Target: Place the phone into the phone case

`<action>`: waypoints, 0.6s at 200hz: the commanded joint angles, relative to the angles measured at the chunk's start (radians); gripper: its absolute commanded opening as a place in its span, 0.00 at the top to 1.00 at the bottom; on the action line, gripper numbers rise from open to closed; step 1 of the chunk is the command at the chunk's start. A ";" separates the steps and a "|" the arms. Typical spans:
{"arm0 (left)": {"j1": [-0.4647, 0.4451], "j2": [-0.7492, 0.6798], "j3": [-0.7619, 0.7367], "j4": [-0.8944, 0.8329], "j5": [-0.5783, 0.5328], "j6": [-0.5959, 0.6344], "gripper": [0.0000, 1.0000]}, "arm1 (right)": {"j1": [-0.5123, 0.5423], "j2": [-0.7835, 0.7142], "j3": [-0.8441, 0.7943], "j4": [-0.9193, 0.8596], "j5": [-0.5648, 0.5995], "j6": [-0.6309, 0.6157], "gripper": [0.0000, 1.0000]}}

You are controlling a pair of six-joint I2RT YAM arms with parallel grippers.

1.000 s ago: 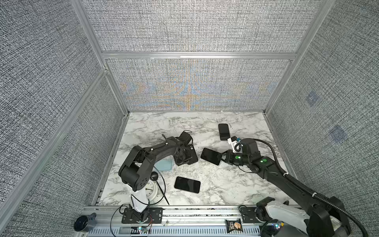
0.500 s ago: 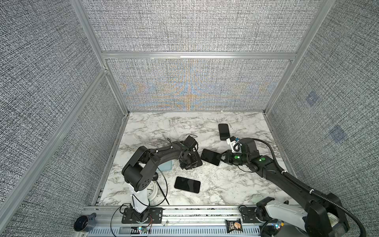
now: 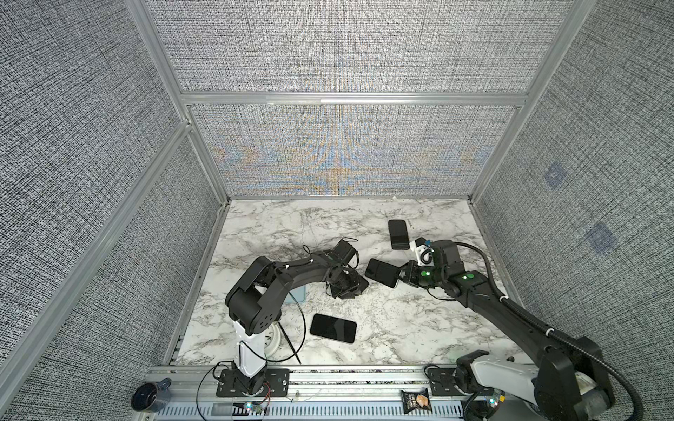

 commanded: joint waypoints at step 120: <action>0.207 -0.220 -0.193 0.308 0.246 0.219 0.57 | -0.066 0.061 0.030 0.087 -0.202 -0.076 0.96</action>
